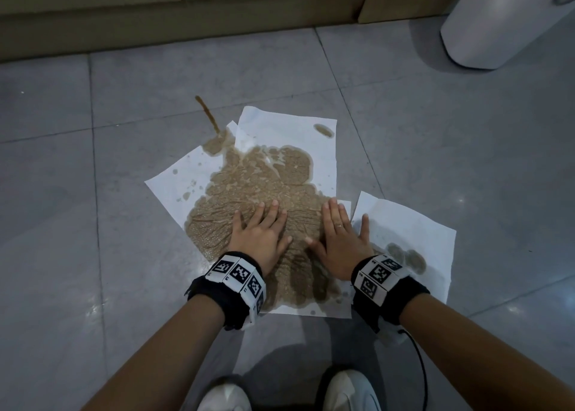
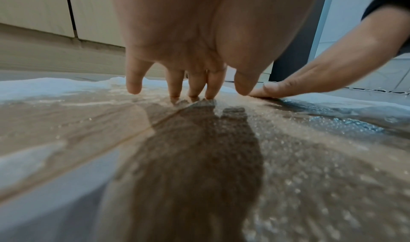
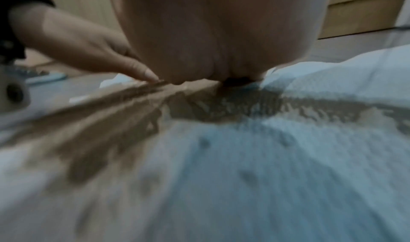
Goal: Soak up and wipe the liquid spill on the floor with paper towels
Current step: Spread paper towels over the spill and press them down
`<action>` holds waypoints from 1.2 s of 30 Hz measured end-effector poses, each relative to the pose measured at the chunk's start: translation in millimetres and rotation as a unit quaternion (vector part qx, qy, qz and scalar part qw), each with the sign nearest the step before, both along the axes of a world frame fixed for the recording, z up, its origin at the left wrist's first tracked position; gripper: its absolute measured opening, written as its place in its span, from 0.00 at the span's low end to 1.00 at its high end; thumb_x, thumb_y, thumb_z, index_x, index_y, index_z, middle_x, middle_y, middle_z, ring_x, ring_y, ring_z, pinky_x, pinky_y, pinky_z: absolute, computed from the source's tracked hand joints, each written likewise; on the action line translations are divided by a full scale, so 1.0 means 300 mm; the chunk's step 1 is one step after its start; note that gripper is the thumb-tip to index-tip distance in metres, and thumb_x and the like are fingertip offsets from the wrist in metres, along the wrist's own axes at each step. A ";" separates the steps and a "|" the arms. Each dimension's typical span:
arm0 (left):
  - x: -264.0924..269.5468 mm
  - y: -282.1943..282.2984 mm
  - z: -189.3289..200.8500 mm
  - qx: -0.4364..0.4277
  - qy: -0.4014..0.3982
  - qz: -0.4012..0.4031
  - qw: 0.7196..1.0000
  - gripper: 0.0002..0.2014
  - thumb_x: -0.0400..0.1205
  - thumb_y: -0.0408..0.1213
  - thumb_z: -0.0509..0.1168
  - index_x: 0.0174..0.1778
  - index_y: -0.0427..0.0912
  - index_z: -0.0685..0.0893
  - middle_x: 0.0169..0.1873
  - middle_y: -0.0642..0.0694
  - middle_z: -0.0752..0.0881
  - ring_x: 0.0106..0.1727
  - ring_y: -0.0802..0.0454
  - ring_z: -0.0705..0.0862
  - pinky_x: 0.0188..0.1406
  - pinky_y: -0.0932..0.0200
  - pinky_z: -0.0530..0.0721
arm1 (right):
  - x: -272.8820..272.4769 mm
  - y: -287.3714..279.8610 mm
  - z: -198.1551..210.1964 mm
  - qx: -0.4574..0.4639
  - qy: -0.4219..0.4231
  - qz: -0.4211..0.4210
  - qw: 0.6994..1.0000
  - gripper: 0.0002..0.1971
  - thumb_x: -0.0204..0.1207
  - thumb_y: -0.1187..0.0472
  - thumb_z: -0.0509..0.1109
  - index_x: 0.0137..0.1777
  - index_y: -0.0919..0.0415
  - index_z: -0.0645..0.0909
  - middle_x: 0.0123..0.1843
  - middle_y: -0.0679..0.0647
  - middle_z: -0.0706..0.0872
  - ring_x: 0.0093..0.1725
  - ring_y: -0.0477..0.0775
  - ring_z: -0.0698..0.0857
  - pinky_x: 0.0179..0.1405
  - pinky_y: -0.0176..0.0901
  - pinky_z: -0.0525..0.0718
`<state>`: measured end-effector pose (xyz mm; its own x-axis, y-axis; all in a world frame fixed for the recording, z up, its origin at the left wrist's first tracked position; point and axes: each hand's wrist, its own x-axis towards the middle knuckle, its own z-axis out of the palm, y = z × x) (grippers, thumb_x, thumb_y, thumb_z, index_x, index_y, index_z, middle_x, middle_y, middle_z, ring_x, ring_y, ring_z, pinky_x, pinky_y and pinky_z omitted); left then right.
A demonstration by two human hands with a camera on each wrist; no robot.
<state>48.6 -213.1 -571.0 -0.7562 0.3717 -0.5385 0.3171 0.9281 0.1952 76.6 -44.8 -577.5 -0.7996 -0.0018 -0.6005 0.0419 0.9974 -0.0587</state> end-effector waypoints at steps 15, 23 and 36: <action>-0.003 -0.003 0.002 0.003 -0.007 -0.001 1.000 0.29 0.87 0.54 0.42 0.83 0.50 0.46 0.83 0.52 0.42 0.83 0.51 0.42 0.78 0.34 0.45 | -0.089 -0.003 0.071 0.018 0.001 -0.050 0.999 0.37 0.81 0.36 0.37 0.83 0.59 0.43 0.85 0.54 0.42 0.84 0.51 0.41 0.76 0.69 0.32; -0.002 -0.005 0.002 0.001 0.000 -0.006 1.000 0.29 0.87 0.54 0.43 0.83 0.50 0.47 0.83 0.52 0.43 0.84 0.51 0.44 0.78 0.33 0.47 | -0.183 -0.046 0.031 -0.023 -0.016 0.060 0.998 0.38 0.81 0.36 0.40 0.83 0.57 0.34 0.84 0.52 0.33 0.83 0.49 0.37 0.78 0.65 0.34; -0.006 -0.008 0.003 0.003 -0.004 -0.009 1.000 0.28 0.87 0.53 0.42 0.83 0.50 0.47 0.83 0.52 0.43 0.83 0.52 0.43 0.78 0.35 0.44 | -0.286 -0.013 0.027 0.012 -0.032 0.057 0.998 0.39 0.80 0.34 0.39 0.82 0.58 0.30 0.83 0.54 0.31 0.83 0.51 0.36 0.78 0.66 0.33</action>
